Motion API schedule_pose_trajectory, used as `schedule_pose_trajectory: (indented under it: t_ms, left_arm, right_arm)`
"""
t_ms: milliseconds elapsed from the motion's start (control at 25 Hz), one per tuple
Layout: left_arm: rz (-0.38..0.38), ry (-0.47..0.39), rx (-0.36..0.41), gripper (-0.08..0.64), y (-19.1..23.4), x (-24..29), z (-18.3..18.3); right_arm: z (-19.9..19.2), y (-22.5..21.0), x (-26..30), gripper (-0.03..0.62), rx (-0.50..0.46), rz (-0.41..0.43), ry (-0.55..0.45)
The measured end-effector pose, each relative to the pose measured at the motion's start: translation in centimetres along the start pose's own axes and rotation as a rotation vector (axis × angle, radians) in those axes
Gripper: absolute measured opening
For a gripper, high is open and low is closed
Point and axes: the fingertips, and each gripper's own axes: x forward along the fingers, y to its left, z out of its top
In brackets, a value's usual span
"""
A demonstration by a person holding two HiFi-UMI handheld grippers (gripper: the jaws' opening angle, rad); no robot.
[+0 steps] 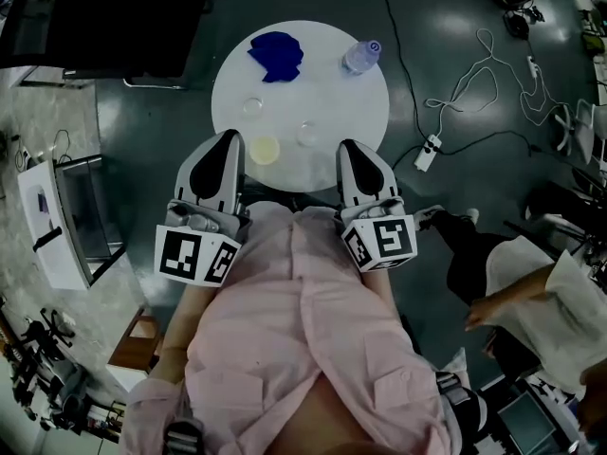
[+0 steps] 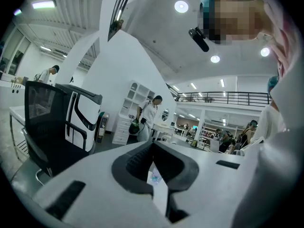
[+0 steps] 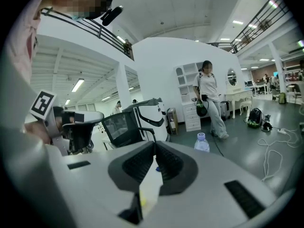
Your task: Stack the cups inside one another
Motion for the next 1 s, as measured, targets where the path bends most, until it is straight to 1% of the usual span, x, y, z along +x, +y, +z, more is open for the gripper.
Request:
schedule_pose_trajectory:
  t_ms: [160, 280, 560, 840, 1000]
  left_arm:
    - [-0.030, 0.005, 0.002, 0.009, -0.6, 0.6, 0.1]
    - [-0.039, 0.013, 0.000, 0.009, -0.8, 0.9, 0.0]
    - [-0.021, 0.018, -0.011, 0.009, -0.3, 0.8, -0.2]
    - [-0.002, 0.025, -0.019, 0.009, 0.0, 0.4, -0.3]
    - [-0.016, 0.024, -0.017, 0.009, -0.5, 0.6, -0.1]
  right_arm:
    - [0.4, -0.6, -0.3, 0.035, 0.011, -0.028, -0.014]
    - [0.4, -1.2, -0.4, 0.035, 0.019, -0.046, -0.014]
    - [0.5, -2.0, -0.1, 0.035, 0.014, -0.059, -0.008]
    - [0.0, -3.0, 0.1, 0.035, -0.001, -0.092, 0.014]
    - [-0.2, -3.3, 0.4, 0.035, -0.005, -0.086, 0.030]
